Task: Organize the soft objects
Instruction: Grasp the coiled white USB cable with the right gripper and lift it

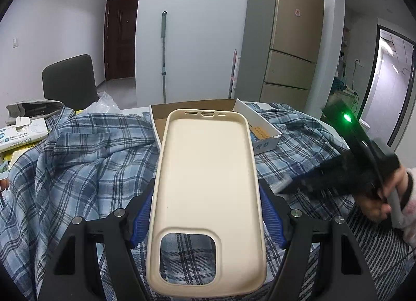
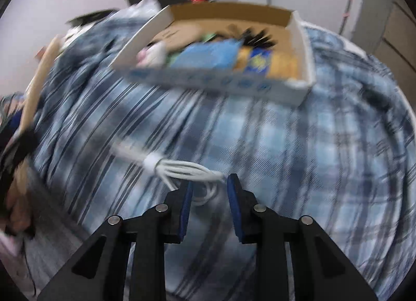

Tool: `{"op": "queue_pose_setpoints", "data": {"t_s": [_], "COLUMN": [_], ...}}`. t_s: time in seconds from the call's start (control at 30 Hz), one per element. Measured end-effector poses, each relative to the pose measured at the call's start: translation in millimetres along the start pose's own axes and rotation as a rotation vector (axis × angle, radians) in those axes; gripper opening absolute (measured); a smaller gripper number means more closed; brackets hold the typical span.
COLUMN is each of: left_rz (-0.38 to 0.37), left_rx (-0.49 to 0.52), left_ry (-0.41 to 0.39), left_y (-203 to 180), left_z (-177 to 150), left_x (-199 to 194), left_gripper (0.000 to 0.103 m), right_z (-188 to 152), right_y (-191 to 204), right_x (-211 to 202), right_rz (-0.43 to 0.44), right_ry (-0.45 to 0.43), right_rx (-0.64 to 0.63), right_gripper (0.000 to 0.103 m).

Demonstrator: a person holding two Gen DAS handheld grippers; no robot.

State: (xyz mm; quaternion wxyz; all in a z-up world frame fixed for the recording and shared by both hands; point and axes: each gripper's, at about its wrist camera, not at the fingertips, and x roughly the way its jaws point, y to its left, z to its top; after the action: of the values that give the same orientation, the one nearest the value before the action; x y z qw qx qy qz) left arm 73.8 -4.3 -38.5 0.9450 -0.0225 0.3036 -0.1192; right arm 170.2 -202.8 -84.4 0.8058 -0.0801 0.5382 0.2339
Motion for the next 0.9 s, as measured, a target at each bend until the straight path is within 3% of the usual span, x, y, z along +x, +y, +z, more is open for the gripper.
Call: {"op": "queue_pose_setpoints", "data": {"t_s": [0.13,0.17,0.2,0.23,0.27,0.4,0.5,0.63,0.9], "left_rz": [0.001,0.002,0.002,0.002,0.003,0.0,0.001,0.003,0.002], "left_rx": [-0.002,-0.003,-0.002,-0.002,-0.002,0.0,0.0,0.001,0.005], "left_ry": [-0.001,-0.001,-0.002,-0.002,-0.003,0.001,0.003,0.005,0.016], "left_y": [0,0,0,0,-1,0,0,0,1], "left_z": [0,0,0,0,0,0,0,0,-1], "left_x": [0,0,0,-1,-1,-1,0,1,4], "left_gripper": [0.075,0.075,0.075,0.075,0.075,0.075,0.075,0.075,0.075], "right_z": [-27,-33,-37,-40,-43,-48,-47,-49,-48], "right_y": [28,33,38,43,46,49,51,58,70], "right_x": [-2,-3,-5,-8,-12,-31,-35,-26,-8], "right_rz": [0.075,0.101,0.117,0.121,0.115,0.086,0.078,0.111,0.101], "right_ry": [0.042,0.054,0.061,0.056,0.043,-0.057,-0.083,-0.065,-0.027], "right_rx": [-0.066,-0.079,-0.09,-0.101,-0.11,-0.168,-0.212,-0.244,-0.307], "right_gripper": [0.028,0.033,0.042,0.065,0.073,0.073,0.073,0.054,0.031]}}
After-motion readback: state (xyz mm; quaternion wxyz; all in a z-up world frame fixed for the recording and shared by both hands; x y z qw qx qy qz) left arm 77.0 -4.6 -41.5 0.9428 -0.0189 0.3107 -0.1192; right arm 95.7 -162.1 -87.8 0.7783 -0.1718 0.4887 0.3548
